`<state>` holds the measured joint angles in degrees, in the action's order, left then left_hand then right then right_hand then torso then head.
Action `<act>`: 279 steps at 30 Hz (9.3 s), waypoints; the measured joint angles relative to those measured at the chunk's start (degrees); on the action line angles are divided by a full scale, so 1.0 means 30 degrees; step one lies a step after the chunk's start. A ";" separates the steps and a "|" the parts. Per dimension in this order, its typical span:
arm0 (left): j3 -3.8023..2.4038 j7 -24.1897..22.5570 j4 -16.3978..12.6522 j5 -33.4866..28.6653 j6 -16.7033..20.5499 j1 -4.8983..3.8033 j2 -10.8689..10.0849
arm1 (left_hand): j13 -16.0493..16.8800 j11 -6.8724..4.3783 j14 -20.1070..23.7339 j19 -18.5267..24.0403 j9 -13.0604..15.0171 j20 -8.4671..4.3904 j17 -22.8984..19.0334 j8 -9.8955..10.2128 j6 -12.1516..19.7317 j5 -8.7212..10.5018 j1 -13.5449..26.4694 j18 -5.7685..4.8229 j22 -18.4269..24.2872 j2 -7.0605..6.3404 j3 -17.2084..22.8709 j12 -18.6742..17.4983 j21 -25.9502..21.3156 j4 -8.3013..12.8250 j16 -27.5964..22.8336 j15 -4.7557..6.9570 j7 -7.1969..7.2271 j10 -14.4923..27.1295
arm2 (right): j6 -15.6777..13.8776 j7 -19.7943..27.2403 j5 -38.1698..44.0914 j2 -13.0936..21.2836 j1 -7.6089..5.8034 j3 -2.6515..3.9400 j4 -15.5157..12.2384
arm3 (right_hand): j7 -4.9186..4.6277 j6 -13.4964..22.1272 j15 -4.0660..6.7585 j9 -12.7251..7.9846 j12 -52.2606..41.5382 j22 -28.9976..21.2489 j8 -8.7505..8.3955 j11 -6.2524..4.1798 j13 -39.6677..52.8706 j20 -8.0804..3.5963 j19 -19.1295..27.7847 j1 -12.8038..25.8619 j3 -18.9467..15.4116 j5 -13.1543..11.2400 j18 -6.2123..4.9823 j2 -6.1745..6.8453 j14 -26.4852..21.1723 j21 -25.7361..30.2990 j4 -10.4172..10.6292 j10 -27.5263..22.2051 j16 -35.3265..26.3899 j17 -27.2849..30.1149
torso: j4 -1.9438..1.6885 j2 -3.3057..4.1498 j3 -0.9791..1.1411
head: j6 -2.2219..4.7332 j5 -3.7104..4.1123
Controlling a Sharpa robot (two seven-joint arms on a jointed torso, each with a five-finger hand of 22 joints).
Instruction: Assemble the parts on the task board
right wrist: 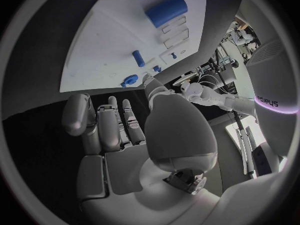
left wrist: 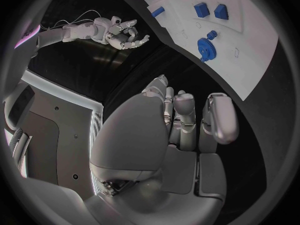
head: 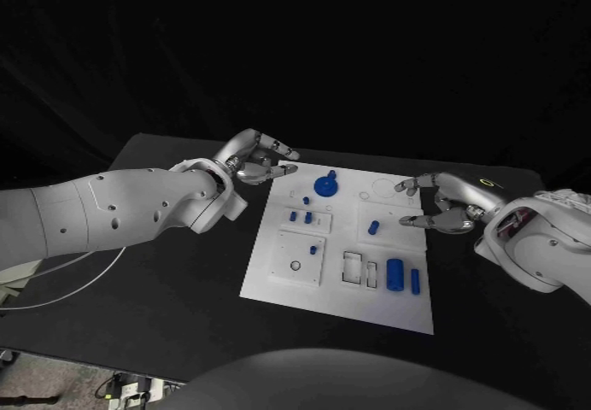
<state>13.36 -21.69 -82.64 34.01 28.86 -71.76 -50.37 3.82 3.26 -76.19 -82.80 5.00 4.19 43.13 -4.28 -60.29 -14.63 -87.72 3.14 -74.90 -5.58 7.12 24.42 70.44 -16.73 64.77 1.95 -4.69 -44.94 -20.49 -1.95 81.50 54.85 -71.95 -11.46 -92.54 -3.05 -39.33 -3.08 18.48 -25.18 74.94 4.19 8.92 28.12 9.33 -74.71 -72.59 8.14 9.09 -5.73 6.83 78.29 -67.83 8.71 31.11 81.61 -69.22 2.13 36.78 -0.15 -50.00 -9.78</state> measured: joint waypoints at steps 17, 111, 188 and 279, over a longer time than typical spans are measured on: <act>0.0001 -0.0253 -0.0035 -0.0023 -0.0060 0.0064 -0.0148 | 0.0000 -0.0001 -0.0001 -0.0001 -0.0015 0.0000 0.0001 0.0000 -0.0008 0.0000 -0.0141 0.0002 0.0000 0.0140 0.0001 0.0000 0.0001 0.0000 0.0000 0.0001 -0.0008 0.0000 | -0.0189 0.1005 -0.1109 -0.1631 0.1922 -0.0001 0.2354 | -0.1225 -0.0442 -0.0067 -0.0294 -0.1217 -0.0004 0.0235 -0.0217 -0.0420 0.0062 -0.0210 -0.1348 -0.0094 0.0903 -0.0002 -0.0564 0.0068 -0.0412 -0.0096 0.1277 0.0180 -0.0080 | 0.0013 0.0020 0.0004 | 0.0000 0.0271; -0.0002 -0.0027 0.1128 0.0048 -0.0925 0.0681 0.1091 | -0.0022 0.0203 0.1265 0.0719 -0.0047 0.0302 -0.2226 -0.0001 -0.0135 -0.0393 -0.0734 0.0290 -0.0011 0.0731 0.0271 0.0146 -0.1776 0.0053 -0.1330 -0.0310 -0.0272 -0.0207 | 0.4240 0.0318 -0.1219 -0.8023 0.1504 0.0200 0.0732 | -0.1902 -0.2527 0.0514 0.5806 -0.4576 -0.0003 0.5499 -0.1325 0.0938 -0.0650 0.0379 -0.2492 0.4198 0.8279 0.0000 -0.0514 -0.0309 -0.0510 -0.3137 0.5020 -0.0169 0.1074 | -0.0293 -0.0126 0.0048 | 0.0000 -0.0634; -0.0003 0.0120 0.1217 0.0058 -0.1023 0.0681 0.1333 | -0.0031 0.0272 0.1331 0.0853 -0.0053 0.0305 -0.2315 -0.0001 -0.0135 -0.0393 -0.0733 0.0287 -0.0002 0.0730 0.0325 0.0146 -0.1957 -0.0001 -0.1330 -0.0242 -0.0270 -0.0136 | 0.4349 -0.2120 0.8838 -0.8664 0.2601 0.0172 0.0313 | -0.1824 -0.2883 0.0618 0.5123 -0.4169 0.0001 0.4490 -0.1301 0.0872 -0.0621 -0.0331 -0.2118 0.4646 0.7805 0.0162 -0.0135 0.0338 -0.1371 -0.3583 0.5533 0.0397 0.0491 | -0.0249 -0.0150 0.0038 | 0.0000 -0.1095; -0.0004 -0.1835 0.0739 -0.0611 -0.0170 0.0988 0.0907 | -0.0003 0.0476 0.1398 0.0852 -0.0040 0.0304 -0.2271 -0.0001 -0.0212 -0.0485 -0.0706 0.0286 0.0000 0.0757 0.0375 0.0444 -0.2032 0.0050 -0.1404 -0.0309 -0.0342 -0.0551 | 1.3158 -1.1061 -0.4258 -0.3185 -0.1170 -0.0155 0.0066 | 0.0025 -0.8963 0.2091 0.1853 -2.1537 0.0003 0.2566 -0.3063 1.5611 -0.2060 -0.3074 0.7602 -0.2576 -0.1326 0.1047 -0.2266 0.1879 -0.5010 0.2419 1.7620 0.2732 -0.1905 | 0.0379 -0.0339 -0.0436 | 0.0000 0.1813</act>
<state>13.35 -27.19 -80.42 32.18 28.35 -68.80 -47.65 3.81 4.69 -71.99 -80.25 4.88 5.10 36.31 -4.28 -60.92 -16.08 -89.83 4.00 -74.90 -3.31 8.25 25.75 64.34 -16.58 60.56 1.03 -5.71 -46.60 18.98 -35.14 68.72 45.29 -75.46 -11.92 -92.34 -2.97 -66.22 3.20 24.04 -89.79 74.95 11.89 -0.27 74.95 3.15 -83.93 -49.78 0.41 5.11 -2.58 0.03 83.93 -82.86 15.96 83.97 89.81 -74.94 3.26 35.77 -1.46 -50.00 -4.34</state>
